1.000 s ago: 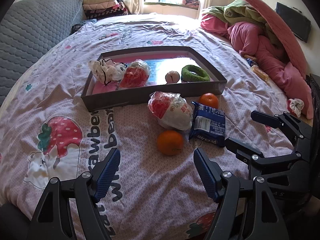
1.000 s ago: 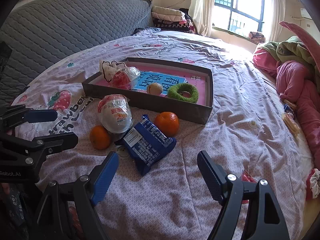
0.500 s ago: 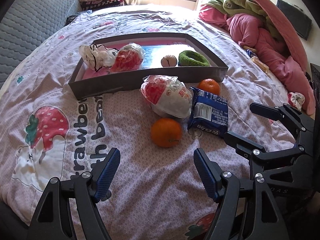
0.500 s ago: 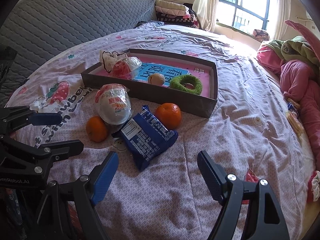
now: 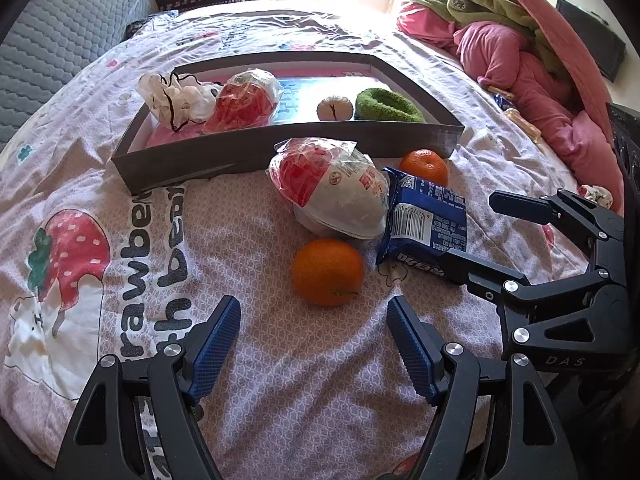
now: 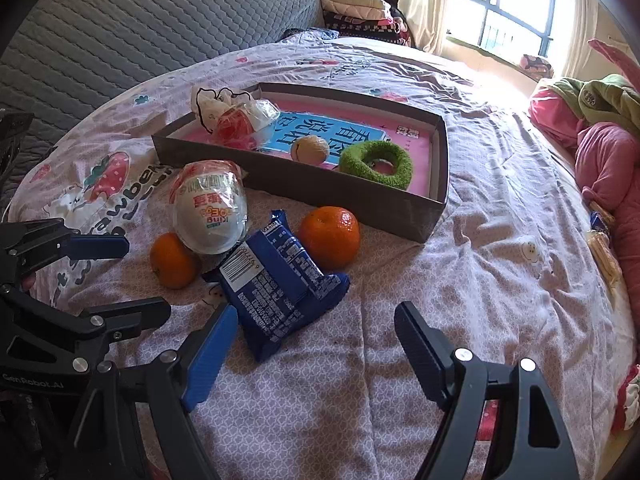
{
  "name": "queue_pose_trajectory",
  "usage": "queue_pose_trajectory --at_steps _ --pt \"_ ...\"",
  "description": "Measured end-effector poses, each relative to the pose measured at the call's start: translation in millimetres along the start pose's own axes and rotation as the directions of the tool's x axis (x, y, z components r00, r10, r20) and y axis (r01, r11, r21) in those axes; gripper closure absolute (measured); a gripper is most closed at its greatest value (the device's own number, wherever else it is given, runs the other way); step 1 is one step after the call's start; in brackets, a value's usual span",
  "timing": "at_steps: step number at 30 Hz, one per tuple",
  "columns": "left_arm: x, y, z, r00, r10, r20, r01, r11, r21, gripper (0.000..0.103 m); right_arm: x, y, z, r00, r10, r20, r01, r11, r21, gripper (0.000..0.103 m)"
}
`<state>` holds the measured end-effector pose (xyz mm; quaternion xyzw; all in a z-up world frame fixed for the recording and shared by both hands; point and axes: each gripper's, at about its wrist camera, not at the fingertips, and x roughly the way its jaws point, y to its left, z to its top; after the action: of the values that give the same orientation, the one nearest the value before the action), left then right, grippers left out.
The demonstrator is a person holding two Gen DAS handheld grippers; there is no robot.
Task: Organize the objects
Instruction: 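Reach the left tool to the orange while the right tool approaches the blue snack bag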
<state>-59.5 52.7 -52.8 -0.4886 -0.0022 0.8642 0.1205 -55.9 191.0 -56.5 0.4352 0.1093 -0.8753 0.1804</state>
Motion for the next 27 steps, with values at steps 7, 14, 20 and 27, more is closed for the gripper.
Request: queue_pose_trajectory --at_steps 7,14,20,27 --pt "10 1 7 1.0 0.014 0.008 -0.013 1.0 -0.007 0.026 2 -6 3 1.0 0.017 -0.007 -0.017 1.0 0.0 0.023" --pt "15 12 12 0.999 0.039 0.026 -0.038 0.999 -0.023 0.026 5 -4 4 0.999 0.051 -0.013 -0.051 0.999 -0.01 0.023" --pt "15 20 13 0.999 0.018 0.037 -0.016 0.999 -0.035 0.027 12 5 5 0.998 0.055 -0.035 -0.057 0.997 -0.047 0.023" --pt "20 23 18 0.999 -0.001 0.039 0.003 0.999 -0.042 0.028 17 14 7 0.998 0.062 -0.03 -0.065 0.994 -0.093 0.026"
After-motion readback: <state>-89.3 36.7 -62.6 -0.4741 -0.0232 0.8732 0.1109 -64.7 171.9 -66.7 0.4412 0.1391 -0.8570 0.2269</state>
